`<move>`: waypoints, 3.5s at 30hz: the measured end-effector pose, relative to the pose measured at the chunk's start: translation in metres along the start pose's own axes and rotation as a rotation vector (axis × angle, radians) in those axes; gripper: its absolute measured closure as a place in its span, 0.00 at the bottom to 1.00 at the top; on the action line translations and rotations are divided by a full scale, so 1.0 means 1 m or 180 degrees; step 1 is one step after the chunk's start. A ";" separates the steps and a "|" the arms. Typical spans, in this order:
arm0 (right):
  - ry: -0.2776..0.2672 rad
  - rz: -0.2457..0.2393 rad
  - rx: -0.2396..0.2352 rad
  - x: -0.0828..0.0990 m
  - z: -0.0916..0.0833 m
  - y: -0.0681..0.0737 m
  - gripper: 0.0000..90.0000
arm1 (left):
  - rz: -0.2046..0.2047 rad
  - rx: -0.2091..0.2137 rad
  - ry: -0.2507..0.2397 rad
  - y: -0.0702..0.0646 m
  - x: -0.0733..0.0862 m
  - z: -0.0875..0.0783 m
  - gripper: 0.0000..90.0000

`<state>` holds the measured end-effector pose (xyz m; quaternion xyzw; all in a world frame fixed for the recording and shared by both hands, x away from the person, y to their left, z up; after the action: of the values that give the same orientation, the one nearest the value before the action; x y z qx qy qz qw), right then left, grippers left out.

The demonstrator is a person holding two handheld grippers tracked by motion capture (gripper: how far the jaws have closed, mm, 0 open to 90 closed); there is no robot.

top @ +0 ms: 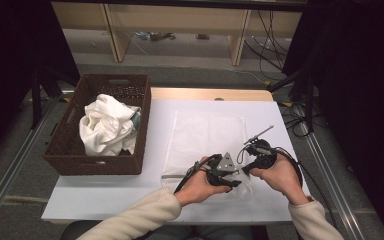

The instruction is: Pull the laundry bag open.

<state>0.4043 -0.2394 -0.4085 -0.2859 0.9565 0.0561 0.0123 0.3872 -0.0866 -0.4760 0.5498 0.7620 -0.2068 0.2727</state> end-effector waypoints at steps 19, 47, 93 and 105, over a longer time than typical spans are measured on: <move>-0.0035 -0.0131 0.0006 -0.001 0.001 0.000 0.97 | -0.0312 0.0074 0.0100 0.009 0.003 0.001 0.93; 0.0060 -0.0081 -0.0037 0.000 0.005 0.000 0.97 | -0.0542 0.0079 0.0213 0.001 0.009 -0.029 0.96; 0.0108 -0.0118 0.0022 -0.001 0.011 -0.001 0.97 | -0.0577 0.0035 0.0248 0.002 0.019 -0.051 0.96; 0.0120 -0.0122 0.0009 -0.001 0.012 -0.001 0.97 | -0.0598 0.0006 0.0272 0.005 0.024 -0.059 0.96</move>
<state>0.4055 -0.2387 -0.4205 -0.3051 0.9510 0.0491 -0.0042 0.3750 -0.0318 -0.4464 0.4845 0.8209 -0.2085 0.2188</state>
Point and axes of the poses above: each handheld gripper's, and its own axes: z roughly forward along the jaws, x roughly out of its underside, y roughly to its left, the point moved 1 cm from there along z, roughly forward along the jaws, and after that the axes turned 15 degrees about y, right-handed, at the moved point
